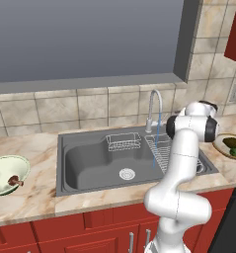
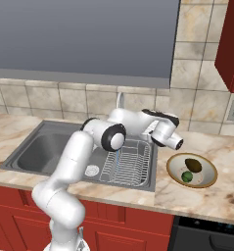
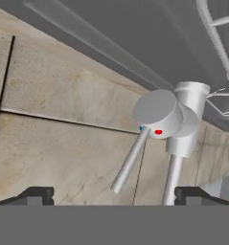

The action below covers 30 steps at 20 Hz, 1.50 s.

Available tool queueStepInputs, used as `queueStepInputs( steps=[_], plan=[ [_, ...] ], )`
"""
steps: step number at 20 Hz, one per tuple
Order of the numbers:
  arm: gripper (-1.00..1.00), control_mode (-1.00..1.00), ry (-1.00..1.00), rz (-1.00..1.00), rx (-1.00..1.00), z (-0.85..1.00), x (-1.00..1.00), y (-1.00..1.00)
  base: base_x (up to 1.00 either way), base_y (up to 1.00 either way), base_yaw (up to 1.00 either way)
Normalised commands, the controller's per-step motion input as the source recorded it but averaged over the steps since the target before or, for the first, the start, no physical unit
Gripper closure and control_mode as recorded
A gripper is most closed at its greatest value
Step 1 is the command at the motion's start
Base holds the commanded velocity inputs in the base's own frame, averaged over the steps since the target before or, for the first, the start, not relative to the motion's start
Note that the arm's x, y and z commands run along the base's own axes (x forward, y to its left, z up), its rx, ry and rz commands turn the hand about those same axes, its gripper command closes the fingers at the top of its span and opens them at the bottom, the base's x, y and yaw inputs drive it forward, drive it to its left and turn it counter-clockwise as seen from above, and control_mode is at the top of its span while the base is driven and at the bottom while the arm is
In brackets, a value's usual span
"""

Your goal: Pick the avocados from the sink and place them in one bowl. Place the mushroom in the other bowl. Then turn off the sink faucet.

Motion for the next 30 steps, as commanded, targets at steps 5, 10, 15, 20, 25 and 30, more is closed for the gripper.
queueStepInputs(
  steps=[5, 10, 15, 20, 25, 30],
  plan=[
    [-1.0, -1.0, 0.0, -0.02, 0.0, -0.16, 0.37, 0.0, 0.0, 0.0, 0.0],
    [-1.0, -1.0, 0.0, -0.01, 0.0, -0.14, 0.37, 0.0, 0.0, 0.0, 0.0],
    [-1.0, -1.0, 0.0, -0.01, 0.0, -0.15, 0.39, 0.0, 0.0, 0.0, 0.0],
    [-1.0, -1.0, 0.0, -0.02, 0.0, -0.2, 0.29, -0.12, 0.0, 0.0, 0.0],
    [-1.0, -1.0, 0.0, -0.03, 0.0, -0.22, 0.28, -0.19, 0.0, 0.0, 0.0],
    [-1.0, -1.0, 0.0, -0.05, 0.0, -0.1, 0.35, -0.03, 0.0, 0.0, 0.0]
  ],
)
